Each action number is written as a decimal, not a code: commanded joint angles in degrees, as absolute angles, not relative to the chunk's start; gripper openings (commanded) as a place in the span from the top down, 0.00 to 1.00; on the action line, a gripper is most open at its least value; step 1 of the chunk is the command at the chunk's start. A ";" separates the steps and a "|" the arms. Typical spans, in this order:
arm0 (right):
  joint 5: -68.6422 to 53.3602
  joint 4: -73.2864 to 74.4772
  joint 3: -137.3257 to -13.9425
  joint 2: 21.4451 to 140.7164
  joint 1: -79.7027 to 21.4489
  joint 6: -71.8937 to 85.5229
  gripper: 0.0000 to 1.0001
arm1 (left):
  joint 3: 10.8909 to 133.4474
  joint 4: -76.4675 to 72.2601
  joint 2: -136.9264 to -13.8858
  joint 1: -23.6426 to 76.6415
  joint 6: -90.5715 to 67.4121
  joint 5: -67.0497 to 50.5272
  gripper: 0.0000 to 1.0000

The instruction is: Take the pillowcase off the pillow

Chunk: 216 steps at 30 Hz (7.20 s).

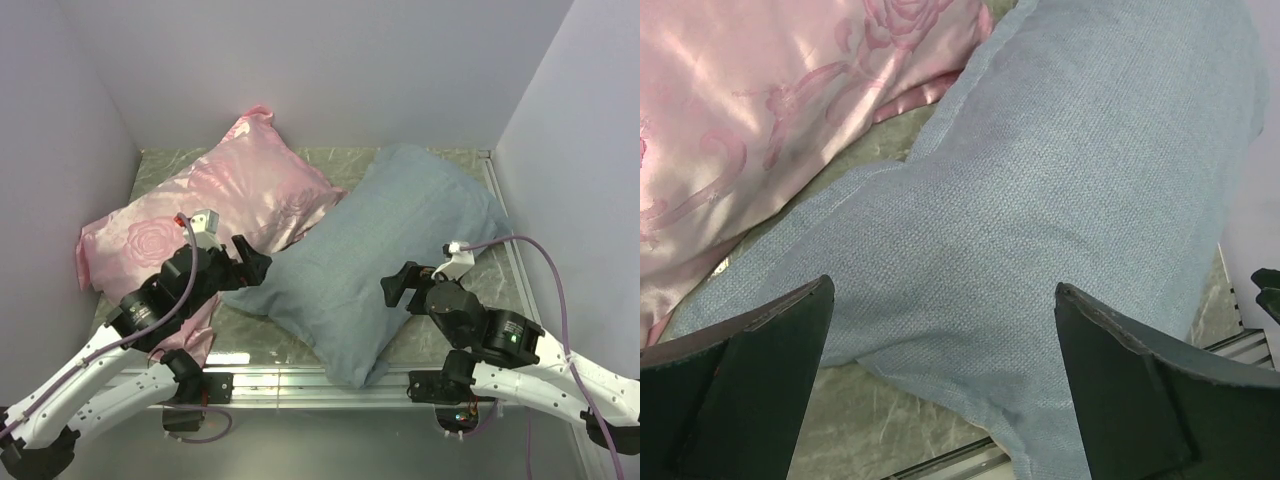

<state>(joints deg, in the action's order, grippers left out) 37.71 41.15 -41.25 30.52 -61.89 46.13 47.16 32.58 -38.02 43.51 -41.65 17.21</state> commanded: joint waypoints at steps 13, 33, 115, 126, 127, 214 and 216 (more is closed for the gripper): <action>35.80 37.71 -50.97 39.37 -48.03 37.90 0.00 | 54.22 25.75 -50.17 44.99 -38.41 12.56 0.01; 7.48 32.16 -67.22 63.36 1.56 32.43 0.02 | 83.41 28.21 -91.58 57.30 -28.48 23.29 0.15; 4.99 12.38 -59.94 67.86 -45.97 36.39 0.33 | 87.72 39.29 -73.92 25.49 -27.16 22.59 0.48; 20.41 28.12 -50.91 46.34 -35.99 43.41 0.25 | 92.87 43.05 -69.70 28.72 -23.30 22.21 0.13; 19.26 27.25 -47.15 44.93 -34.29 43.68 0.26 | 94.12 43.59 -69.96 29.96 -23.03 23.11 0.13; 9.16 29.37 -32.70 44.00 -5.73 40.87 0.86 | 83.15 40.69 -91.32 65.57 -39.11 42.90 1.00; 3.45 22.20 -29.19 48.75 -2.21 42.18 1.00 | 82.18 39.64 -90.18 65.13 -39.11 42.28 1.00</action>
